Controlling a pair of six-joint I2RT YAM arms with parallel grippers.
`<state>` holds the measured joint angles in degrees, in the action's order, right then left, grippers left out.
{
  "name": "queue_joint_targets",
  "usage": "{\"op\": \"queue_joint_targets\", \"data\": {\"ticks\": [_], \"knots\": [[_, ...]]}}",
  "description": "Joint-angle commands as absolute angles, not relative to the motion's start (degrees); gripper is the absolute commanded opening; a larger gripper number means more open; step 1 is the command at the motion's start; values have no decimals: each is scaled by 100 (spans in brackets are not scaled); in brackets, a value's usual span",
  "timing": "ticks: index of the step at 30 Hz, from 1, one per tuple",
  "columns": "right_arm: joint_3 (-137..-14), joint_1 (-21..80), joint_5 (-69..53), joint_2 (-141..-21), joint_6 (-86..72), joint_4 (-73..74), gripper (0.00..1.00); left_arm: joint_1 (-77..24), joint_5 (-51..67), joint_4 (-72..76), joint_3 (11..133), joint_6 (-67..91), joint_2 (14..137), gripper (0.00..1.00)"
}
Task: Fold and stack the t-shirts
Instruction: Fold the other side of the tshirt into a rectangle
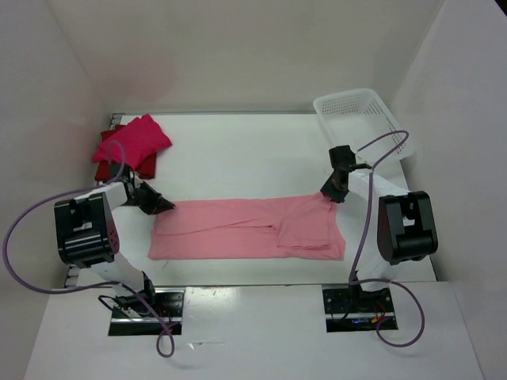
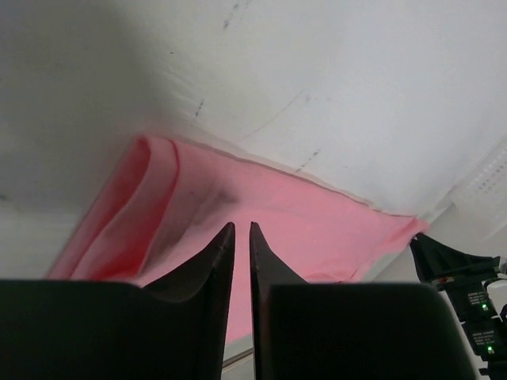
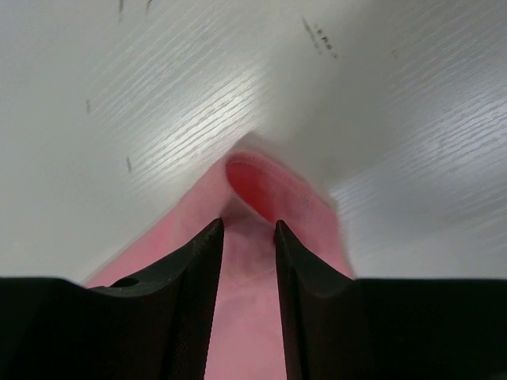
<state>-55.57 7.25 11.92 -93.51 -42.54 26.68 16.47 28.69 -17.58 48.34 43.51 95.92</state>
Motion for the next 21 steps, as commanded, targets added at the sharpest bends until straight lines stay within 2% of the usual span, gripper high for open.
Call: {"op": "queue_joint_targets", "data": {"ticks": [1, 3, 7, 9, 10, 11, 13, 16, 21], "knots": [[-5607, 879, 1169, -8816, -4280, 2670, 39, 1775, 2944, -1811, 4912, 4280, 8992, 20], [-5730, 984, 1108, -8623, -4333, 2794, 39, 1775, 2944, -1985, 5088, 4280, 8650, 21], [-5730, 1545, 1038, -8350, -4551, 2997, 36, 1041, 2743, -2232, 5449, 4096, 8306, 24], [-5460, 1731, 810, -8192, -4719, 2936, 26, 696, 2742, -2154, 5318, 4096, 8306, 24], [-5371, 1818, 574, -8191, -4815, 2936, 14, 399, 2690, -2153, 5143, 4096, 8306, 24], [-5283, 2046, 484, -8191, -5025, 2875, 7, 291, 2689, -2101, 5046, 4096, 8471, 24], [-5133, 2284, 431, -8244, -5194, 2795, 1, 159, 2689, -1943, 4739, 4174, 8656, 24], [-4817, 2347, 431, -8296, -5317, 2725, 1, 297, 2927, -1802, 4536, 4175, 9165, 20], [-4553, 2347, 378, -8490, -5370, 2611, 1, 799, 2849, -1880, 4412, 4114, 9167, 18]]}}
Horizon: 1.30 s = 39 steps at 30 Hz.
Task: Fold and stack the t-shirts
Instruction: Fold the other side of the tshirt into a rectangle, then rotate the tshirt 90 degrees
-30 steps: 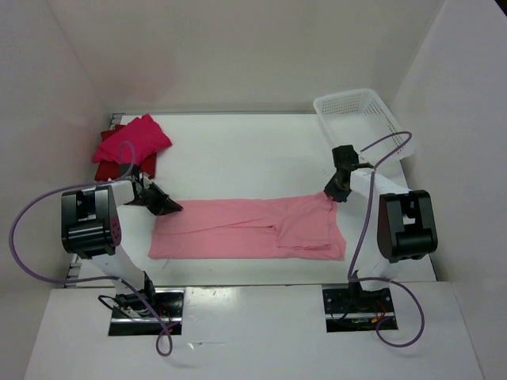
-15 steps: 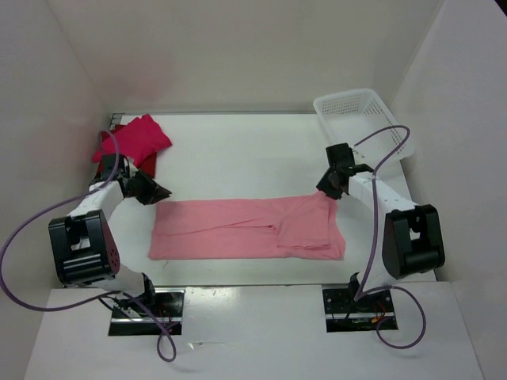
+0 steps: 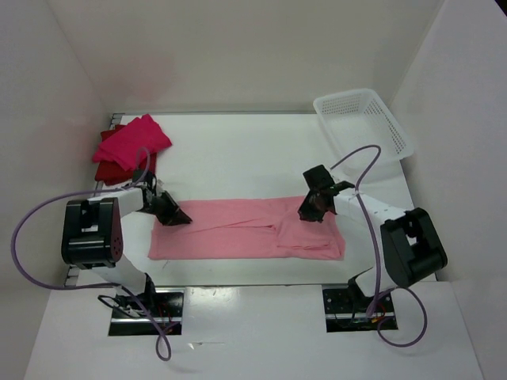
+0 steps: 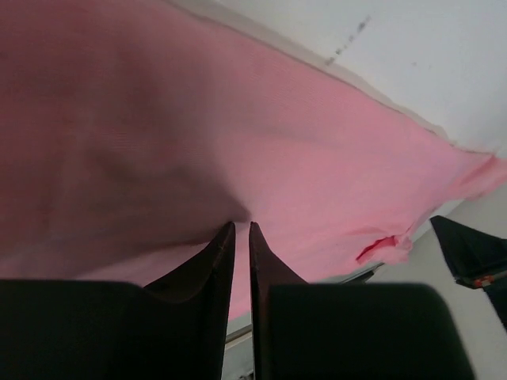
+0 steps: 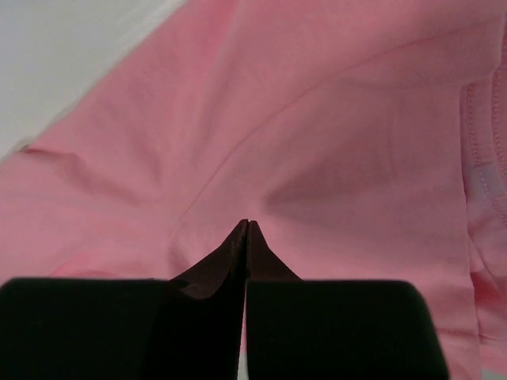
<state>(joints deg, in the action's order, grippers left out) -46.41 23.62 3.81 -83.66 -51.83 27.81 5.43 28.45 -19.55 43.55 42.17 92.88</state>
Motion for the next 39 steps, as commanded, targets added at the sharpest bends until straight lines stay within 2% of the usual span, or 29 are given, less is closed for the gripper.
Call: {"op": "queue_joint_targets", "data": {"ticks": [1, 4, 7, 12, 15, 16, 18, 19, 20, 21, 23, 24, 25, 27, 29, 31, 32, 33, 35, 36, 37, 39], "knots": [[-4553, 2347, 378, -8656, -5370, 2610, 1, 887, 2848, -1950, 4412, 4113, 9089, 18], [-4605, 2399, 221, -9077, -5370, 2401, 2, 1317, 2786, -2013, 4351, 4113, 8826, 20], [-4921, 2522, 62, -9526, -5370, 2224, 2, 1406, 3005, -1951, 4482, 4061, 8457, 27], [-6448, 2522, 53, -10949, -5089, 2224, 2, 960, 3006, -2118, 5036, 3894, 7964, 36], [-8212, 2522, 122, -12187, -4773, 2521, 2, 704, 3006, -2179, 5036, 3894, 7788, 37], [-9471, 2522, 175, -12556, -4607, 2888, 2, 703, 3006, -2180, 4967, 3894, 7718, 37], [-10926, 2462, 176, -13738, -4439, 3355, 3, 650, 3058, -2372, 4904, 3894, 7656, 37], [-12535, 2461, 71, -14138, -4369, 3653, 3, 650, 3059, -2434, 4904, 3841, 7586, 37], [-13395, 2461, 1, -14890, -4203, 4265, 3, 650, 3059, -2548, 4852, 3771, 7533, 38], [-15170, 2461, -52, -15263, -4123, 4585, 5, 650, 3059, -2549, 4799, 3771, 7437, 38], [-17085, 2409, -201, -16010, -4000, 5418, 9, 650, 3111, -2610, 4738, 3771, 7305, 40], [-17660, 2347, -367, -16222, -3999, 5423, 11, 589, 3172, -2610, 4659, 3771, 7304, 41], [-17135, 2286, -795, -15859, -4077, 4962, 13, 589, 3173, -2610, 4658, 3823, 7252, 41], [-16020, 2285, -590, -14764, -3860, 4747, 13, 519, 3234, -2531, 4588, 3911, 7251, 41], [-15027, 2338, -264, -14048, -3474, 4571, 20, 378, 3234, -2479, 4588, 3964, 7251, 41], [-13954, 2338, -159, -12784, -3332, 4300, 24, 378, 3234, -2426, 4693, 3964, 7312, 36], [-12443, 2338, -158, -12292, -3331, 3663, 24, 378, 3173, -2426, 4693, 3903, 7312, 29], [-11680, 2338, -158, -11374, -3331, 3334, 24, 378, 3173, -2426, 4772, 3902, 7382, 25], [-9951, 2180, -36, -10795, -3392, 2894, 7, 378, 3173, -2426, 4833, 3850, 7436, 19], [-9532, 2127, -35, -10532, -3393, 2831, 1, 378, 3173, -2426, 4834, 3850, 7496, 14], [-8831, 2127, -157, -10468, -3393, 2752, 0, 378, 3173, -2426, 4834, 3789, 7549, 13], [-8361, 2057, -97, -10468, -3393, 2594, 0, 325, 3173, -2426, 4974, 3718, 7611, 11]]}}
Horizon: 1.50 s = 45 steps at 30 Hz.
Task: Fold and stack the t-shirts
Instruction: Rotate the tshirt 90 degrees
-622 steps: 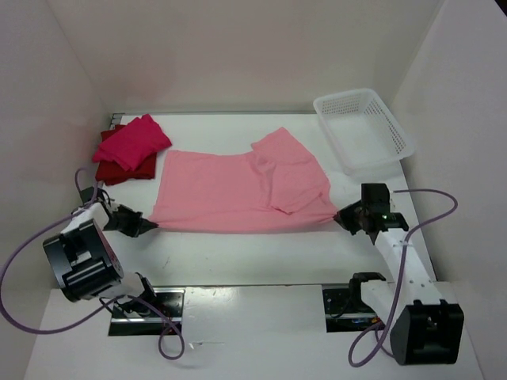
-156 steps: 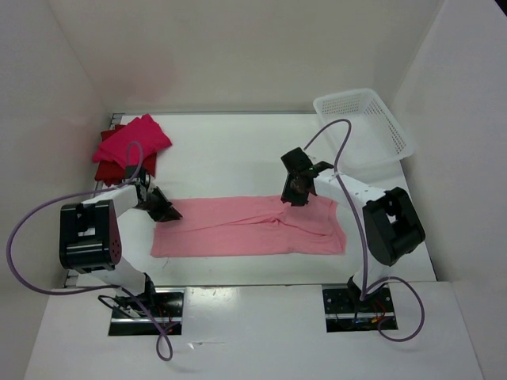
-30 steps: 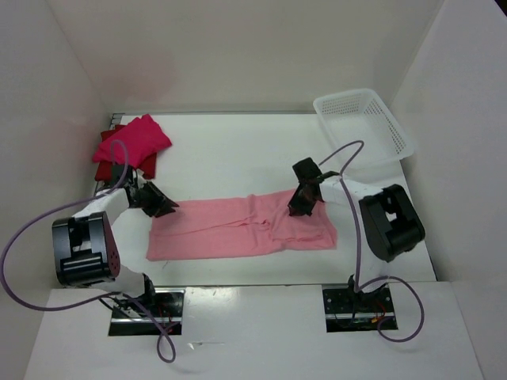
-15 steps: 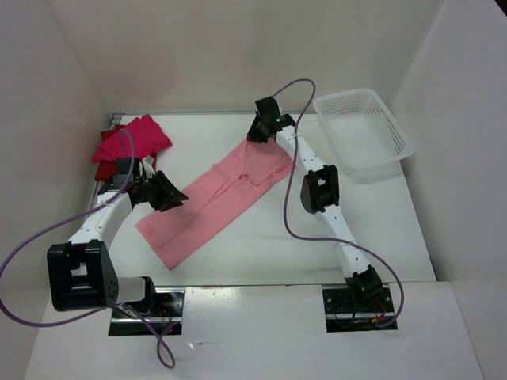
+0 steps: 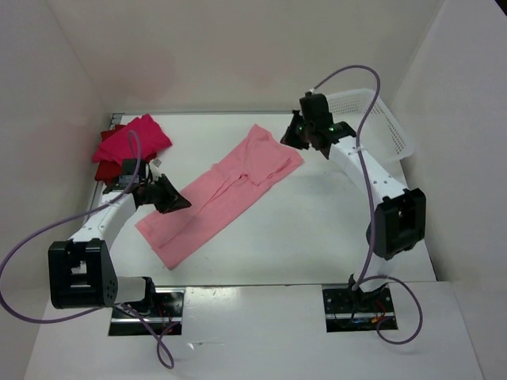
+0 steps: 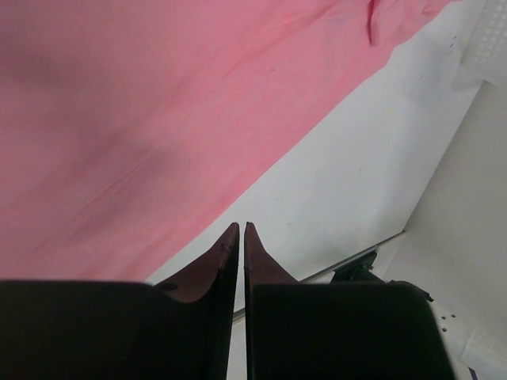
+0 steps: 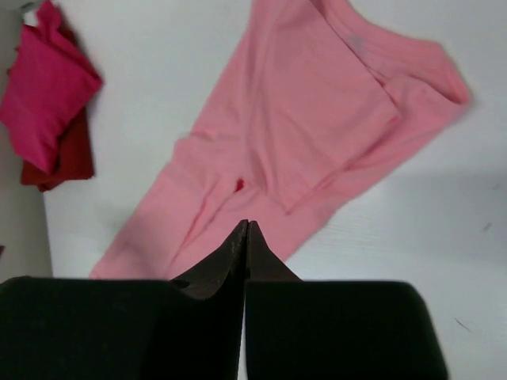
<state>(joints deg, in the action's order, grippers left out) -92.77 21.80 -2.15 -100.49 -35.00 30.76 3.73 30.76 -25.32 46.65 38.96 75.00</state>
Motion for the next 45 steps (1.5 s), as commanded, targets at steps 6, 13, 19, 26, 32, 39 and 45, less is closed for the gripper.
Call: {"op": "queue_joint_targets", "data": {"ticks": [6, 13, 19, 26, 32, 39, 45], "knots": [[-7726, 2004, -26, -10819, -3393, 2233, 0, 325, 3226, -2601, 5247, 3489, 7682, 9], [-8269, 1951, 26, -11671, -3340, 2232, 0, 325, 3278, -2602, 5317, 3384, 7629, 8], [-9779, 1951, 193, -12979, -3278, 2722, 0, 325, 3340, -2654, 5265, 3384, 7577, 8], [-13382, 1898, 141, -14554, -3094, 4092, 1, 220, 3393, -2725, 5484, 3489, 7523, 16], [-12212, 1977, 79, -13267, -2979, 3846, 32, 9, 3393, -2725, 5484, 3665, 7410, 37], [-7465, 3205, -1089, -10198, -4103, 1742, 45, 333, 3086, -3023, 5273, 3270, 7356, 35], [-6109, 4551, -1494, -10308, -5429, 311, 46, 439, 2830, -3076, 5273, 3199, 7409, 34]]}}
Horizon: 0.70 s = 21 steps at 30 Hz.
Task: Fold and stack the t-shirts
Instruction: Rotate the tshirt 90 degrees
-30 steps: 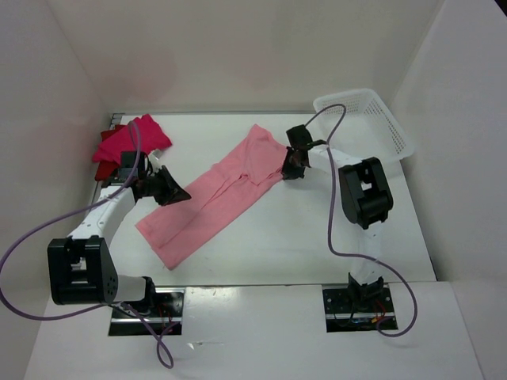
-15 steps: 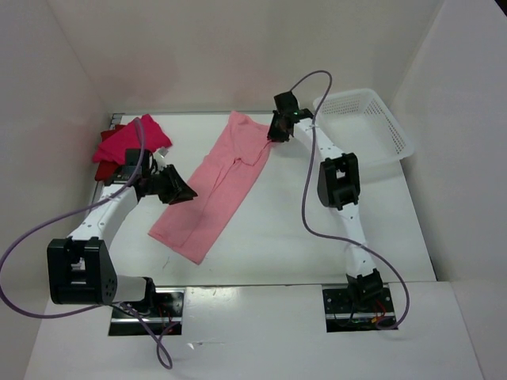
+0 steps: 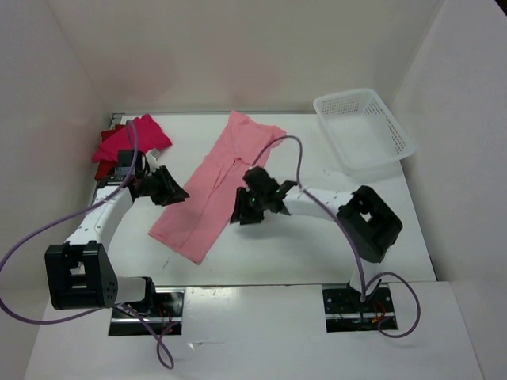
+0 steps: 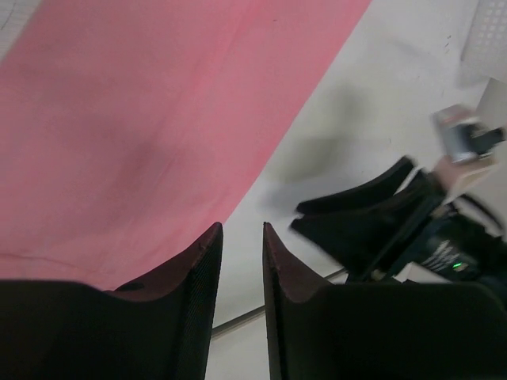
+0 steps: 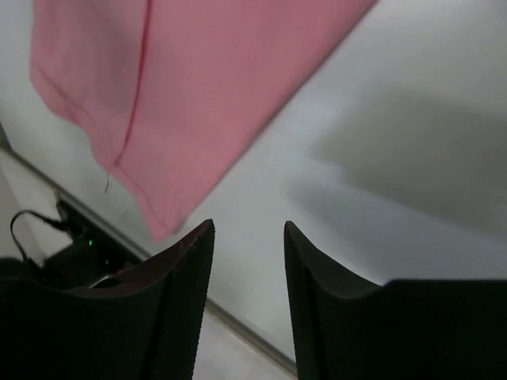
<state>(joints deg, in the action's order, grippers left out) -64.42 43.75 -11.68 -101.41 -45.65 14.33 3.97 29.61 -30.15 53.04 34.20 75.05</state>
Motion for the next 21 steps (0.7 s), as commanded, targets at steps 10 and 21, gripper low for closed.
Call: {"op": "queue_joint_targets", "data": {"ticks": [10, 21], "knots": [[-6784, 4658, -1460, -11434, -5835, 52, 44, 439, 2900, -3023, 5089, 3199, 7418, 34], [-5882, 3745, -1028, -10409, -5073, 966, 0, -157, 2734, -2787, 4975, 3401, 7523, 34]]}}
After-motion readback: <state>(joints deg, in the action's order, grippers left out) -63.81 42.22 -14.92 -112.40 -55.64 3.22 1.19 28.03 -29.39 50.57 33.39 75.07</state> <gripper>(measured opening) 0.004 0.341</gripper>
